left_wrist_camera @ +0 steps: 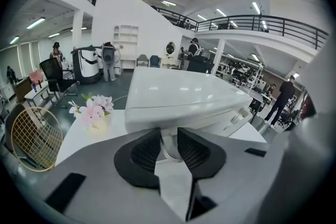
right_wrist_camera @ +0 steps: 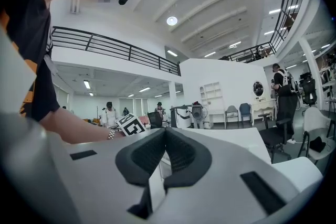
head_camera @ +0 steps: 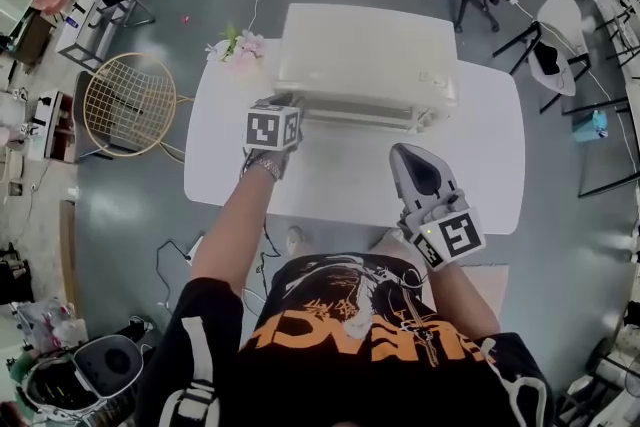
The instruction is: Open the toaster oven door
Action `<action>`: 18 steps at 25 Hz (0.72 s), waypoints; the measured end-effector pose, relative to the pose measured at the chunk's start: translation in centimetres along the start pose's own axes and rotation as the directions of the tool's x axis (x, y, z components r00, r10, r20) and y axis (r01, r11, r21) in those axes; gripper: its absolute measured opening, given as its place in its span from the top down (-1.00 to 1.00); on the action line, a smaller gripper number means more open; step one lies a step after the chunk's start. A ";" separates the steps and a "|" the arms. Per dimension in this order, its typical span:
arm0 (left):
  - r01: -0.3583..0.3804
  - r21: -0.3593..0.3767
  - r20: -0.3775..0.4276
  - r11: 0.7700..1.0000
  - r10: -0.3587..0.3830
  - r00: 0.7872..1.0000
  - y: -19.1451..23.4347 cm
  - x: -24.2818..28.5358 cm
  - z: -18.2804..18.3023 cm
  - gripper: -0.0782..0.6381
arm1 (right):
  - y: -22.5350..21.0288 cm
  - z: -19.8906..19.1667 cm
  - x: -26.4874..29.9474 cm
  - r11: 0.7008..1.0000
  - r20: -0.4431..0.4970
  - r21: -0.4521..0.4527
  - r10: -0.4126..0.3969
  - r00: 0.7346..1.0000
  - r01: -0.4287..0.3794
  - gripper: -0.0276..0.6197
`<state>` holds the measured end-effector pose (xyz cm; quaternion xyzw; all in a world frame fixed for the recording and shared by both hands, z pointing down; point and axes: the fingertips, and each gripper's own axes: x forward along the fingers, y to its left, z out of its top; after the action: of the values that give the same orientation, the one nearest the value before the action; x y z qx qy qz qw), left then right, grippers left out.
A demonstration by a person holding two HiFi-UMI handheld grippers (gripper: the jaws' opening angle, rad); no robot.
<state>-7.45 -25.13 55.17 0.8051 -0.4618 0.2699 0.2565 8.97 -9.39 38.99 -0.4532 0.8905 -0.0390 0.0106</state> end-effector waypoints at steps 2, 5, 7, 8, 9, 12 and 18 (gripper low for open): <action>-0.001 0.013 -0.006 1.000 0.001 1.000 0.0 0.1 0.0 0.45 | -0.1 -0.2 0.6 1.000 -0.005 -0.009 0.008 1.000 -0.008 0.87; 0.009 0.019 -0.018 1.000 -0.009 1.000 -0.1 0.1 -0.1 0.45 | -0.1 -0.8 2.0 0.999 -0.021 -0.033 0.029 0.999 -0.030 0.87; 0.014 0.020 -0.025 1.000 -0.014 1.000 -0.1 0.1 -0.1 0.45 | 0.0 -1.3 3.2 0.998 -0.027 -0.043 0.052 0.998 -0.053 0.87; 0.013 0.021 -0.028 1.000 -0.013 1.000 -0.1 0.1 -0.1 0.45 | 0.0 -1.5 3.8 0.997 -0.030 -0.047 0.063 0.998 -0.064 0.87; 0.012 0.021 -0.031 1.000 -0.011 0.999 0.0 0.1 -0.1 0.45 | 0.1 -1.7 4.4 0.996 -0.035 -0.050 0.072 0.997 -0.073 0.87; 0.010 0.026 -0.033 1.000 -0.009 0.999 -0.2 0.0 -0.2 0.46 | 0.6 -2.3 5.7 0.995 -0.060 -0.048 0.086 0.994 -0.089 0.87; 0.005 0.024 0.010 1.000 -0.005 1.000 -0.7 -0.8 -1.4 0.46 | 2.6 -3.9 7.2 0.987 -0.116 -0.031 0.156 0.981 -0.161 0.87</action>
<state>-7.48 -23.41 55.51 0.8104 -0.4579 0.2708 0.2453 2.45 -13.48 42.78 -0.3781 0.9235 -0.0460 -0.0460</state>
